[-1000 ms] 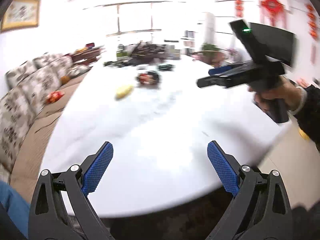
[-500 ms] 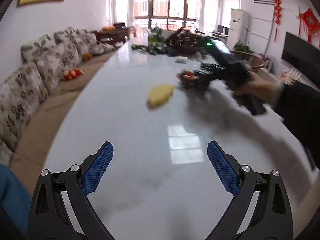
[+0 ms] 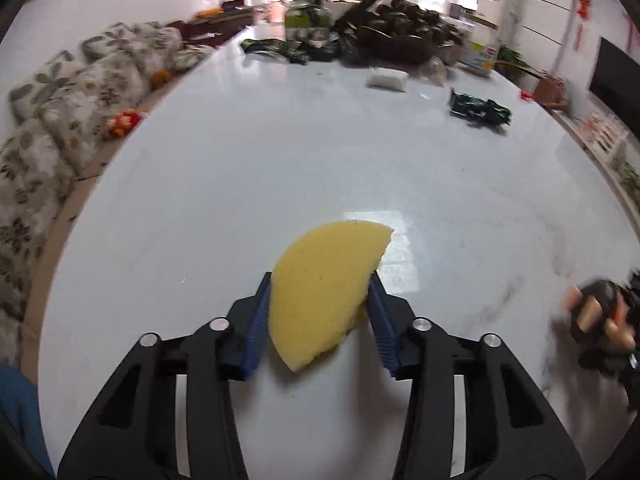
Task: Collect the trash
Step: 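Grasp the yellow sponge with the left tool while the right tool grasps the figure, then drop the yellow sponge and figure into the dark bag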
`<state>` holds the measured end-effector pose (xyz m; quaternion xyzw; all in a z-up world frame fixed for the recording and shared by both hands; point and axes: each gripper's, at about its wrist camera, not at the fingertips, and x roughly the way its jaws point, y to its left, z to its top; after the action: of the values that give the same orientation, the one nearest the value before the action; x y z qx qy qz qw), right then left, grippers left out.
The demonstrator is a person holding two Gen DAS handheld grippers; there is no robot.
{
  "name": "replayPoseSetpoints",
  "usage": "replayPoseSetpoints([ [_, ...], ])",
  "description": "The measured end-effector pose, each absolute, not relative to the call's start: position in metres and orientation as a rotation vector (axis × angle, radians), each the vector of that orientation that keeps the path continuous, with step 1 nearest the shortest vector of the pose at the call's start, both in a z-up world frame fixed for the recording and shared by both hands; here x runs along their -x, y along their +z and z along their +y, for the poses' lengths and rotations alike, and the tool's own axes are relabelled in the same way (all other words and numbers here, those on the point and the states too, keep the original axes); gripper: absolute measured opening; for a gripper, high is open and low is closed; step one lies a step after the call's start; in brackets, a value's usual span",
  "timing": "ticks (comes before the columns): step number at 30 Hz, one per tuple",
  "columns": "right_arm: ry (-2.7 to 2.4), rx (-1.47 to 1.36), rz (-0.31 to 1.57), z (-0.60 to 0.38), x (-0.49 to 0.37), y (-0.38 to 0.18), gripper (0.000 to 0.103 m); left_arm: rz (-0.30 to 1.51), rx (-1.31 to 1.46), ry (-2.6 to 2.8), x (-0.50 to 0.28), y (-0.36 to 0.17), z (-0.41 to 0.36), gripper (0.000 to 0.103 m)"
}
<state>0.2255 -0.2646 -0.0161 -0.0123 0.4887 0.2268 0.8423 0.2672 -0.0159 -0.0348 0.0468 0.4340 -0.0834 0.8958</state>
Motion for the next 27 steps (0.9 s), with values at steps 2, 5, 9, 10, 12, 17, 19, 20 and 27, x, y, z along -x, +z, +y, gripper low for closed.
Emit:
replayPoseSetpoints([
  [2, 0.464, 0.025, 1.033, -0.268, -0.211, -0.016, 0.06, 0.892, -0.108, -0.15, -0.242, -0.034, -0.019, 0.038],
  [5, 0.468, -0.008, 1.042, -0.268, -0.19, -0.017, 0.06, 0.904, -0.069, -0.147, -0.214, -0.035, -0.02, 0.038],
  [9, 0.476, -0.07, 1.036, -0.261, -0.139, -0.017, 0.06, 0.873, -0.05, -0.139, -0.141, -0.025, -0.019, 0.038],
  [10, 0.479, -0.088, 1.031, -0.259, -0.124, -0.017, 0.06, 0.861, -0.054, -0.133, -0.118, -0.021, -0.018, 0.038],
  [12, 0.487, -0.111, 1.0, -0.254, -0.08, -0.013, 0.06, 0.829, -0.072, -0.122, -0.074, -0.015, -0.016, 0.038],
  [17, 0.522, -0.186, 0.922, -0.245, 0.032, -0.005, 0.06, 0.761, -0.083, -0.118, 0.023, -0.011, -0.009, 0.04],
  [19, 0.529, -0.202, 0.904, -0.243, 0.072, -0.006, 0.06, 0.758, -0.085, -0.129, 0.056, -0.018, -0.004, 0.04],
  [20, 0.534, -0.202, 0.898, -0.241, 0.094, -0.008, 0.06, 0.763, -0.092, -0.129, 0.073, -0.024, -0.001, 0.04],
  [27, 0.554, -0.2, 1.006, -0.229, 0.171, -0.061, 0.06, 0.89, -0.17, -0.225, 0.136, -0.079, 0.005, 0.044],
])
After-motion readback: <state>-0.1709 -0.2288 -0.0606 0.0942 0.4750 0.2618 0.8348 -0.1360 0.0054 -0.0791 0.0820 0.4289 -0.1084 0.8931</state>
